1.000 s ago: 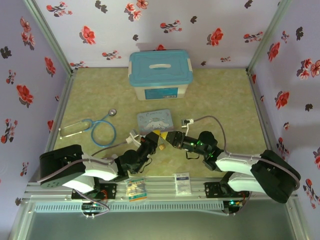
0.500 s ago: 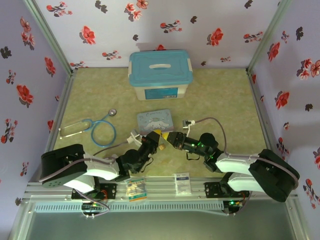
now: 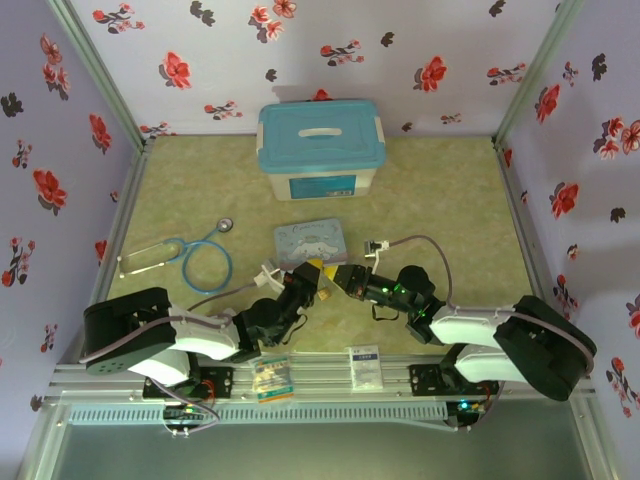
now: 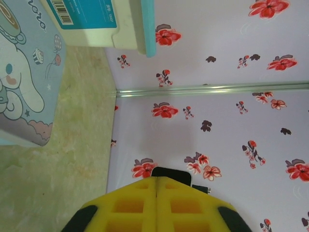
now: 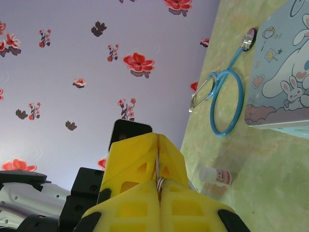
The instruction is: Unlock the padlock with the key
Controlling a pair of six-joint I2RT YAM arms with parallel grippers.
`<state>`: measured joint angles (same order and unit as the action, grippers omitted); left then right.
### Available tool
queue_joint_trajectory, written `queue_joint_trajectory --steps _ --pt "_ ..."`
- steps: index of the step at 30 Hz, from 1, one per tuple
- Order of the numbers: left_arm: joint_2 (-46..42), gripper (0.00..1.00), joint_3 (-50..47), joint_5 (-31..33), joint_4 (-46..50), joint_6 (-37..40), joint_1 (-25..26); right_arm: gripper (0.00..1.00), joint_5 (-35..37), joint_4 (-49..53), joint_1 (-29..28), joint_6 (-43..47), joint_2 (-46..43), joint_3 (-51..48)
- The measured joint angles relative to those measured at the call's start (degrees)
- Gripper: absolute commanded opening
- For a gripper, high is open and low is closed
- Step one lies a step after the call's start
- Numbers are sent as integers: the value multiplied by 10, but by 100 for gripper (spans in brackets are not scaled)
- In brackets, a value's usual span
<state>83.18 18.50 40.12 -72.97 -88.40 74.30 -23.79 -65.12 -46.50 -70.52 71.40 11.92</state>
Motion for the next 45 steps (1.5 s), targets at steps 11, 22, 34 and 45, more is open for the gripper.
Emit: queue_joint_trajectory --steps 11,22,34,45 --pt "-174 61 -66 2 108 52 -28 0 -65 181 53 52 -99 12" --pt "-329 70 38 -110 567 121 -108 0 -73 529 139 197 -203 79" --pt "5 70 82 -290 481 143 -120 0 -61 572 150 199 -174 48" --pt "53 65 125 -227 485 136 -95 0 -52 564 150 182 -219 18"
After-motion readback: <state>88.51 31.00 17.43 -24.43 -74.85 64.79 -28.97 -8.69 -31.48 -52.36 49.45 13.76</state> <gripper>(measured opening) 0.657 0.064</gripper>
